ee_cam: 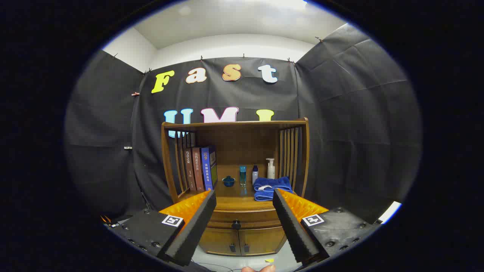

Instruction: Pull open the drawer, take out the items inside it, and place them on the countertop above the cabinet.

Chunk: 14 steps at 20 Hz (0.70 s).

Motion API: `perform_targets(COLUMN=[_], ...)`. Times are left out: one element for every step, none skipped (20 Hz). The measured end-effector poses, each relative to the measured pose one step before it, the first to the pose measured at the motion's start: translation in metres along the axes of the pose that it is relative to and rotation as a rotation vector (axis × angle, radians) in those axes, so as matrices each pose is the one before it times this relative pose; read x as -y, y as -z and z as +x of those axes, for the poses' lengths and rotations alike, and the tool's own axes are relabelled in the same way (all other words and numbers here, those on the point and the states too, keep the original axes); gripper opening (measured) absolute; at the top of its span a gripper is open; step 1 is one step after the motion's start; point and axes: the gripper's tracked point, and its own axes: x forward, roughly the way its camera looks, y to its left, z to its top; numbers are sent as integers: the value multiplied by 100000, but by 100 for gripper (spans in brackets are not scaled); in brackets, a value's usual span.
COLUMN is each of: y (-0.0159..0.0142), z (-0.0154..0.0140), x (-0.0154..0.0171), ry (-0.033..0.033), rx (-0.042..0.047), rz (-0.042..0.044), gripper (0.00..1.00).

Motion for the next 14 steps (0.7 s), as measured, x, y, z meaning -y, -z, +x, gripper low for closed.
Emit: perform_targets(y=[63, 61, -31, -60, -36, 35, 72, 108, 6, 43, 27, 38, -17, 3], z=[45, 30, 43, 5, -73, 77, -8, -29, 103, -16, 1, 122, -104, -10], x=[5, 83, -43, -62, -118, -108, -13, 108, -79, -52, -25, -58, -54, -74], ry=[14, 55, 88, -146, -339, -137, -56, -52, -29, 33, -32, -128, -100, -125], rx=[-229, -90, 19, 149, 98, 14, -28, -89, -84, -106, -154, -112, 48, 51], rz=[234, -2, -217, -129, 24, 65, 93, 173, 159, 139, 78, -66, -199, -286], gripper=[99, 99, 99, 99, 99, 99, 99, 99, 99, 99, 99, 99, 99, 99])
